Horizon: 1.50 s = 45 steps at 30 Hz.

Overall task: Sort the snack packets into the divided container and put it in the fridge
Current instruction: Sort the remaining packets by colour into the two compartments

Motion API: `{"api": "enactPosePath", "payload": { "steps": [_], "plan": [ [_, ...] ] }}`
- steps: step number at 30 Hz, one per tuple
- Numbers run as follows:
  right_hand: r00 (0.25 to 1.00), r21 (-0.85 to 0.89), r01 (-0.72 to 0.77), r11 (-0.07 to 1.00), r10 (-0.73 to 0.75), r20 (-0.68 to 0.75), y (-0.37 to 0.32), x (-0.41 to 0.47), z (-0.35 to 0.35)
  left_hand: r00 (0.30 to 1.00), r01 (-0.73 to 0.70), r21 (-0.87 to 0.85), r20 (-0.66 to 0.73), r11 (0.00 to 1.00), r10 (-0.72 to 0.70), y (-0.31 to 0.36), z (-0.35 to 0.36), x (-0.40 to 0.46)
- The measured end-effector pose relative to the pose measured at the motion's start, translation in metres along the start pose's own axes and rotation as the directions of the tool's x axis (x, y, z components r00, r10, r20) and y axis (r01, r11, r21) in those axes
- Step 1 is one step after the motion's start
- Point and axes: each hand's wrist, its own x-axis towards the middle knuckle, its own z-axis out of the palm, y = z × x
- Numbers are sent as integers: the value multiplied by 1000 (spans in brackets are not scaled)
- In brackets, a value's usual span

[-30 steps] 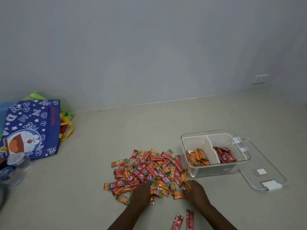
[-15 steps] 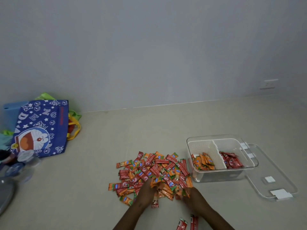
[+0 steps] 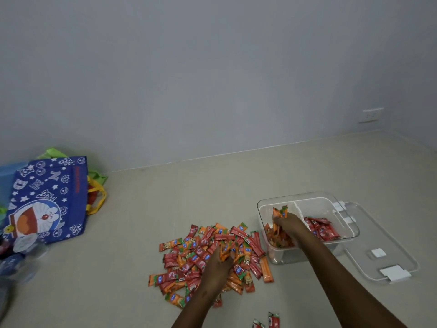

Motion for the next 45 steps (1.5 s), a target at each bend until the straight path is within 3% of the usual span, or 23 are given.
{"api": "enactPosePath", "payload": {
  "steps": [3, 6, 9, 14, 19, 23, 33, 35, 38, 41, 45],
  "plan": [
    [986, -84, -111, 990, 120, 116, 16, 30, -7, 1000, 15, -35, -11, 999, -16, 5, 2, 1],
    [994, -273, -60, 960, 81, 66, 26, 52, -5, 999, 41, -22, -27, 999, -42, 8, 2, 3],
    [999, -282, 27, 959, -21, 26, 20, 54, -7, 997, 54, -5, -46, 999, -54, 20, 5, 4],
    [987, 138, 140, 981, -126, -104, 9, 15, -25, 999, -42, -7, -26, 999, 42, 66, 27, 12],
    [977, 406, 205, 891, -159, -146, 6, -7, -58, 986, -164, 191, -9, 968, 169, 111, 75, 59],
    [971, 480, 227, 848, -162, -174, 12, -21, -71, 988, -150, 403, 81, 903, 128, 115, 119, 104],
    [985, 546, 170, 820, -149, -84, 45, -27, -88, 989, 30, 563, 105, 826, -108, 103, 164, 129],
    [984, 540, 176, 823, -163, -73, 47, -29, -89, 993, -2, 564, 102, 826, -67, 105, 160, 121],
    [981, 504, 182, 844, -193, -33, 49, -33, -87, 984, -176, 478, 110, 861, 140, 108, 142, 90],
    [975, 462, 173, 870, -219, 48, 53, -40, -78, 946, -312, 353, 33, 882, 322, 97, 116, 50],
    [969, 352, 134, 926, -197, 151, 68, -58, -50, 947, -281, 353, -49, 893, 317, 47, 79, 11]
  ]
}}
